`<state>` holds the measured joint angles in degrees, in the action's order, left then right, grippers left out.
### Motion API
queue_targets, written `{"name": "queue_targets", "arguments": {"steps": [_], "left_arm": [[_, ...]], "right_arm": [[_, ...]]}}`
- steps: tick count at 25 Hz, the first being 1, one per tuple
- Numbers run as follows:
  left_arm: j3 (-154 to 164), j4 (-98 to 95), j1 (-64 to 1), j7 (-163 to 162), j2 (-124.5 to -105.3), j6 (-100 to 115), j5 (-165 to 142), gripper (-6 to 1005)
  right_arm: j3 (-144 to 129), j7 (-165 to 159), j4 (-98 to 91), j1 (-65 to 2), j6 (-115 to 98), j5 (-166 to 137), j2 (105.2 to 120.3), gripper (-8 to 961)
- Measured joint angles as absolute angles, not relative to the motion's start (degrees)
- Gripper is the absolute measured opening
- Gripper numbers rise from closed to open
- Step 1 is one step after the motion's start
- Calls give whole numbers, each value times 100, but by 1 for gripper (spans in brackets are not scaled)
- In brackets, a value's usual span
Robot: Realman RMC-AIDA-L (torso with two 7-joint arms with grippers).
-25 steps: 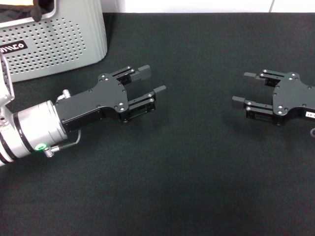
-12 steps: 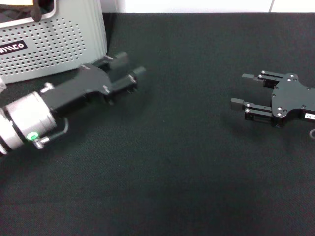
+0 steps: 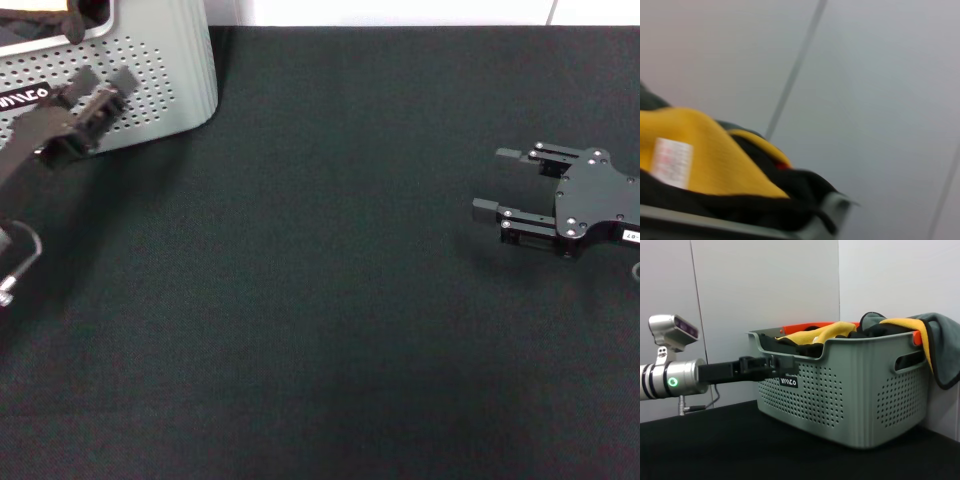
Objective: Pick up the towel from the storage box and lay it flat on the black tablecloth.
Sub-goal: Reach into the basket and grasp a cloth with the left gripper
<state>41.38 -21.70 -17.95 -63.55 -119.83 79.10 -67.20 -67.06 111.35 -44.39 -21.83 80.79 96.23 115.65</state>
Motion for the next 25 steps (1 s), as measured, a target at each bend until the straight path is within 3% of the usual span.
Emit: {"name": "queue_targets", "arguments": {"steps": [25], "left_arm": [[4008, -1664, -2090, -6699, -12003, 7840, -5839, 646]], "right_arm": [[-6697, 11268, -4348, -2167, 8055, 9695, 11575, 587]]}}
